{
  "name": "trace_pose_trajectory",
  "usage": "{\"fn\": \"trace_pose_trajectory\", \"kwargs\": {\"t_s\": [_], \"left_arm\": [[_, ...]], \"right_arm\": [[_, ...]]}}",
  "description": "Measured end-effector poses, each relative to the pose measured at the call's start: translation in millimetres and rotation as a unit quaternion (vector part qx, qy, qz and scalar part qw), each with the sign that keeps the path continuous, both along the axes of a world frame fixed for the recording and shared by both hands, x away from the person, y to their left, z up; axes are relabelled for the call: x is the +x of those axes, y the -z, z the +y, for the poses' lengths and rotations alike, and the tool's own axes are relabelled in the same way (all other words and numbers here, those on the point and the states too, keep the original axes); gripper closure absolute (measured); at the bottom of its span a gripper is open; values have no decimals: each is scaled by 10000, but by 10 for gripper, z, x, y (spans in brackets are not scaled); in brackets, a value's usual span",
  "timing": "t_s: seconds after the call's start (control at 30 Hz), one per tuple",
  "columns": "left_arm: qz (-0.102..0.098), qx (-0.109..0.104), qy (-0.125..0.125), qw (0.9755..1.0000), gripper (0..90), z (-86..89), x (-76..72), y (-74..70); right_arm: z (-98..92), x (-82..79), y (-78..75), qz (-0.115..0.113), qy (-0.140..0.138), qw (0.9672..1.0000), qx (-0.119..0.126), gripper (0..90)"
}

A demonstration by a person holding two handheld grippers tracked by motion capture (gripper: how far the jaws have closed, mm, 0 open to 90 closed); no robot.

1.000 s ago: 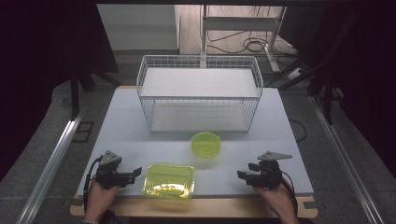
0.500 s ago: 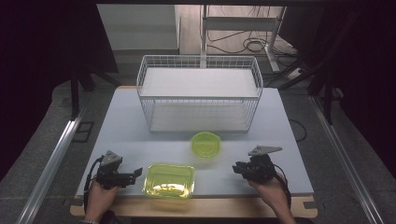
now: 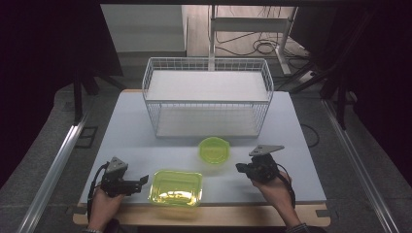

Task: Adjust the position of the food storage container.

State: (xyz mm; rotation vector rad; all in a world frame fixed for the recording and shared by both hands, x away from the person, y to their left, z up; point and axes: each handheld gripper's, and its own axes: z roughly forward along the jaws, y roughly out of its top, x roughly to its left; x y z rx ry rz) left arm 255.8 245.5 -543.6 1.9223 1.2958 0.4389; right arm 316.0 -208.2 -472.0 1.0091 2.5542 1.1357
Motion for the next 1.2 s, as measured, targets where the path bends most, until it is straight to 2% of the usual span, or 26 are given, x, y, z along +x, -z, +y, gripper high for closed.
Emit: {"fn": "trace_pose_trajectory", "kwargs": {"t_s": [0.33,0.83,1.1,1.2], "left_arm": [[4,0,6,10000,46,1,1,2],[25,-11,-27,10000,48,14,1,8],[40,47,-27,10000,50,18,2,12],[32,36,-32,10000,50,22,2,13]], "right_arm": [[180,82,-101,-77,-78,9999,124,889],[524,345,-245,-153,-207,9994,224,885],[712,448,-231,-150,-297,9992,215,886],[837,486,-196,-140,-393,9990,186,885]]}}
